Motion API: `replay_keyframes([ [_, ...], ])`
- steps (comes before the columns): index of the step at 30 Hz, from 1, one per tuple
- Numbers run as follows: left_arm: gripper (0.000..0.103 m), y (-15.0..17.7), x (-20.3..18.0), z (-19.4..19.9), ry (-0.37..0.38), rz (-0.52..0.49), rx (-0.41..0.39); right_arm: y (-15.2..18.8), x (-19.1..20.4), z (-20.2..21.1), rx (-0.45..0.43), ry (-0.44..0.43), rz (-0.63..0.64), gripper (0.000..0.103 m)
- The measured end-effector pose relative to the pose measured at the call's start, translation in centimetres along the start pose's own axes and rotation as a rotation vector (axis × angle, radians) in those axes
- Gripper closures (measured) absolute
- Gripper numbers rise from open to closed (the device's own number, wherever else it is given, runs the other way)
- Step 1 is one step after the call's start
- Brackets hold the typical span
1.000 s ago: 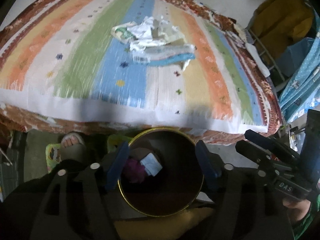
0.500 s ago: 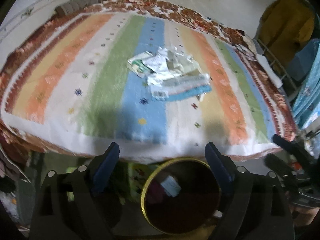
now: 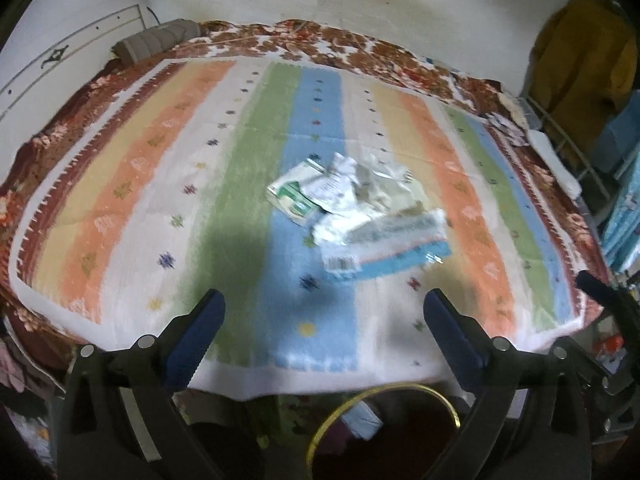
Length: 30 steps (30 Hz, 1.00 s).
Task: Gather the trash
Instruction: 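Move both tools back over the remaining paper and plastic trash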
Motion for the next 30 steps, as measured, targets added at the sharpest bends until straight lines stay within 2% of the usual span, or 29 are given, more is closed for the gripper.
replay_keyframes([
  [3, 0.006, -1.1, 1.3, -1.1, -0.051, 0.005, 0.001, -0.7, -0.1, -1.4, 0.003, 0.014, 0.038, 0.009],
  [8, 0.006, -2.0, 2.1, -3.1, -0.06, 0.0, 0.036, -1.5, -0.3, -3.8, 0.013, 0.02, 0.075, 0.009],
  [13, 0.006, -3.2, 1.6, -4.9, -0.081, -0.112, 0.035, -1.9, -0.4, -5.9, 0.023, 0.03, 0.098, 0.009],
  [16, 0.006, -3.6, 1.6, -6.5, -0.063, -0.148, 0.047, -2.1, -0.5, -7.1, 0.023, 0.041, 0.108, 0.009],
  [19, 0.006, -4.0, 1.5, -8.0, -0.049, -0.22, 0.031, -2.2, -0.9, -8.8, 0.03, 0.052, 0.119, 0.009],
  [21, 0.006, -4.0, 1.6, -9.2, -0.021, -0.264, 0.049, -2.3, -1.1, -9.8, 0.038, 0.048, 0.12, 0.01],
  [24, 0.006, -4.0, 2.0, -10.3, 0.022, -0.281, 0.064, -2.5, -1.4, -11.0, 0.056, 0.036, 0.116, 0.012],
  [30, 0.006, -5.2, 1.9, -11.4, 0.095, -0.312, 0.043, -3.3, -1.9, -13.0, 0.069, 0.041, 0.129, 0.012],
])
Point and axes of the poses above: each gripper's, at about its wrist camera, not at the fingertips, and z roughly against the way its jaws point, x to its left, y to its underside, the point moved 4 cm from there along -z, roughly the way its jaws point, and after that the axes turned 1 degree about -y, right-handed, at the moved point
